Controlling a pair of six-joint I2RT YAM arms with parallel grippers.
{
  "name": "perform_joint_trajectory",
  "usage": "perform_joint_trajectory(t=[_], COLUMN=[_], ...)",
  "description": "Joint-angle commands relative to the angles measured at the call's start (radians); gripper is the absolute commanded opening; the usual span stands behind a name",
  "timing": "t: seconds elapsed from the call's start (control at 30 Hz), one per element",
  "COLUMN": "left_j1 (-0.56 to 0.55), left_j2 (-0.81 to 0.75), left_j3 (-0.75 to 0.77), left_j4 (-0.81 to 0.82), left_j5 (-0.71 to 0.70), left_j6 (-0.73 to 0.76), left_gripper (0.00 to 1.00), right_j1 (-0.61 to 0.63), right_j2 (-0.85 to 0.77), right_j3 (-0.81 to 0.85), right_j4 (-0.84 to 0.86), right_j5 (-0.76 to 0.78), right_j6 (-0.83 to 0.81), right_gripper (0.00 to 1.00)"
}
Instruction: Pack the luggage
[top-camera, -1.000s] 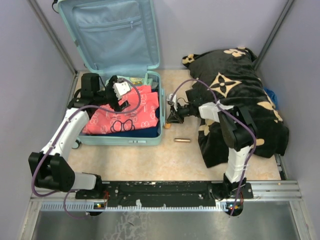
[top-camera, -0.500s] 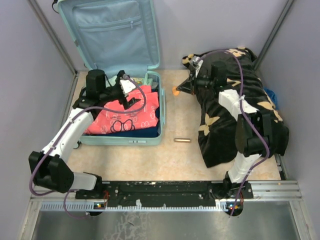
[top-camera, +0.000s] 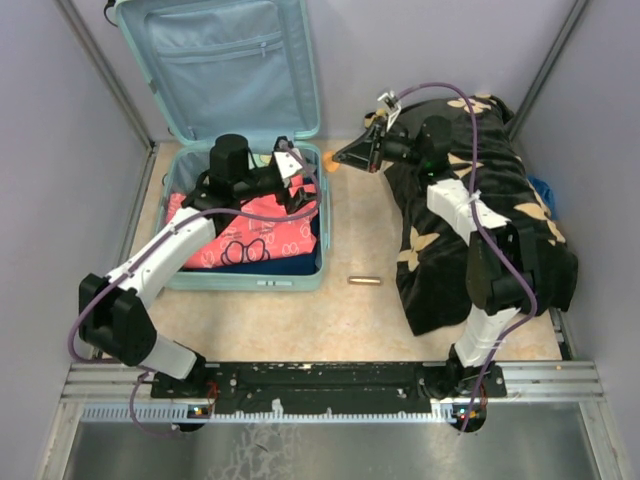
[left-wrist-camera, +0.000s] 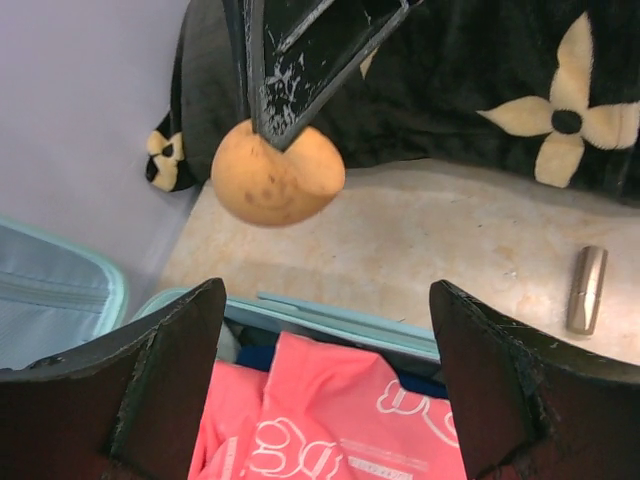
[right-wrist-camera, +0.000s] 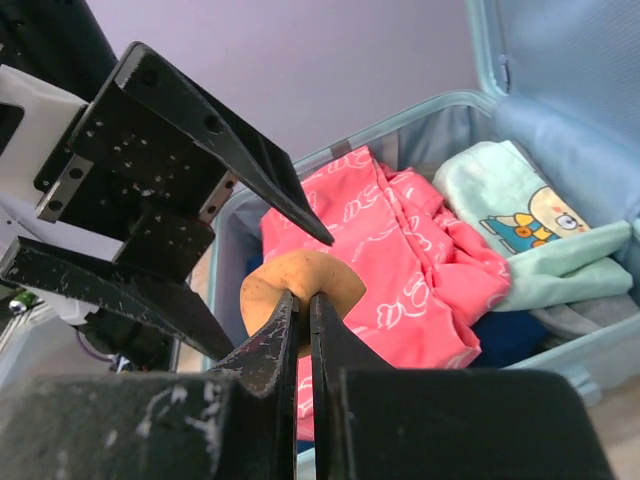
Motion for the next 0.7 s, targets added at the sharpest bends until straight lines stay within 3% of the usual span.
perform_joint_trajectory(t=[0.0, 0.3, 0.6, 0.67], left_j1=[-0.023, -0.045, -0.045, -0.044], left_j2=[0.022, 0.055, 0.077, 0.081], left_j3=[0.049, 0.064, 0.073, 0.081], left_j4=[0.079, 0.108, 0.088, 0.092], left_j5=[-0.008, -0.032, -0.019, -0.02], left_j6=[-0.111, -0.215, -0.221, -0.22], left_gripper=[0.88, 0.77, 0.39, 0.25], right_j1=[0.038, 0.07, 0.071, 0.071], right_j2=[-0.044, -0.101, -0.112, -0.111], right_j3=[-0.005, -0.064, -0.067, -0.069], right_j4=[0.074, 0.015, 0.033, 0.033], right_j5=[0.016, 0.027, 0.004, -0.001], right_j6=[0.039, -0.052, -0.056, -0.056], right_gripper=[0.0, 0.0, 0.0, 0.01])
